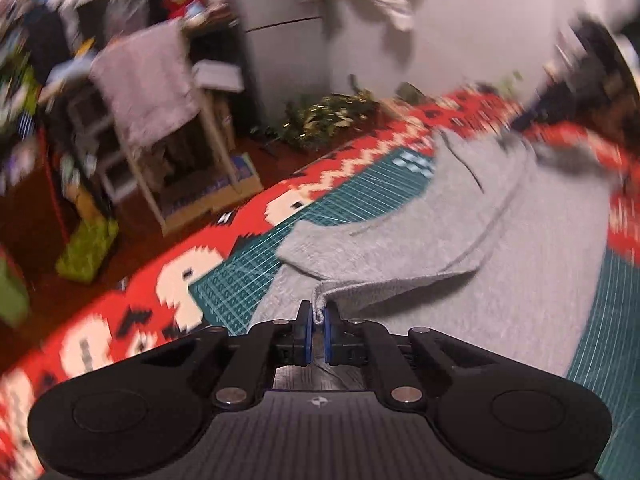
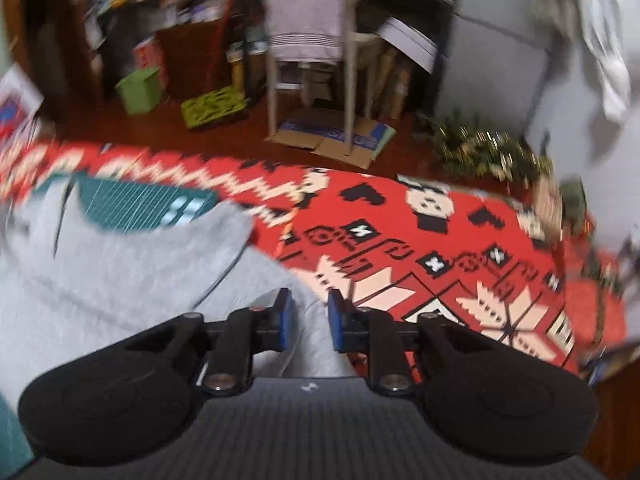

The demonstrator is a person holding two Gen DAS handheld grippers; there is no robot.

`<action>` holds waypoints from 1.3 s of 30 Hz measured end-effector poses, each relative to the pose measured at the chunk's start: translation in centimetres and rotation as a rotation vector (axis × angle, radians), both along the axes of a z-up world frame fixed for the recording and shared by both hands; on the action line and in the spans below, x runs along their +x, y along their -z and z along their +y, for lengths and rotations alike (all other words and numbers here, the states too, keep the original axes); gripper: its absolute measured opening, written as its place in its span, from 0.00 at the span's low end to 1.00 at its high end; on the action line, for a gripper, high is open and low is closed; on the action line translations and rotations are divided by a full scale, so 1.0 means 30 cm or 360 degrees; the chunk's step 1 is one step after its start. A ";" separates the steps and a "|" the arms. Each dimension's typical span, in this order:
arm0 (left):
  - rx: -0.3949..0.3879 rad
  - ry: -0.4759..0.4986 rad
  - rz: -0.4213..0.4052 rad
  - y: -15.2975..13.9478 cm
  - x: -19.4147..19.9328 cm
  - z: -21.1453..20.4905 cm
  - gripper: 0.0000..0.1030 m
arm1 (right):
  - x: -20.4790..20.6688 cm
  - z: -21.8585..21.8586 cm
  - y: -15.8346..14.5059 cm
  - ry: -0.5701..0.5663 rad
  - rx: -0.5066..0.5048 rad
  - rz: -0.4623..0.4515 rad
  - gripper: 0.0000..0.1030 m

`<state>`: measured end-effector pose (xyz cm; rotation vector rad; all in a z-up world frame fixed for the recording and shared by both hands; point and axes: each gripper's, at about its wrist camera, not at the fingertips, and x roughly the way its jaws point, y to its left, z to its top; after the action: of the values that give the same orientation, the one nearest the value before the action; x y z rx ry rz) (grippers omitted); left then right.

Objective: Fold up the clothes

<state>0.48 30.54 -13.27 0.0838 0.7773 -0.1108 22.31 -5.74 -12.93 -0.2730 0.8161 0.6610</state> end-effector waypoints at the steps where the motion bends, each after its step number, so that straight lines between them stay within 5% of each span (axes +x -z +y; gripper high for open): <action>1: -0.0083 -0.0062 0.0023 0.000 0.010 0.025 0.05 | 0.019 -0.006 0.007 0.0042 0.0013 0.0023 0.19; 7: -0.0453 -0.0297 0.0100 0.012 0.038 0.118 0.05 | -0.008 -0.021 -0.032 0.0051 0.0010 -0.0044 0.19; 11: -0.0459 -0.0319 0.0117 0.025 0.044 0.110 0.05 | -0.123 0.000 -0.085 -0.0101 -0.0006 -0.0018 0.19; 17: -0.0497 -0.0352 0.0126 0.032 0.052 0.126 0.05 | -0.224 0.072 -0.023 -0.0242 -0.0159 0.0105 0.19; 26: -0.0542 -0.0402 0.0148 0.032 0.051 0.140 0.05 | -0.050 0.125 -0.033 0.0096 0.0144 0.0097 0.19; 31: -0.0569 -0.0406 0.0157 0.035 0.047 0.147 0.05 | -0.168 0.144 -0.073 -0.0072 0.0112 0.0056 0.19; 39: -0.0576 -0.0408 0.0160 0.036 0.048 0.147 0.05 | -0.315 0.275 -0.021 -0.0314 0.0006 0.0185 0.19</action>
<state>1.92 34.96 -14.33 -0.3662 0.8509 -0.0111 12.86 2.52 -12.31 -0.3164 0.9063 0.8698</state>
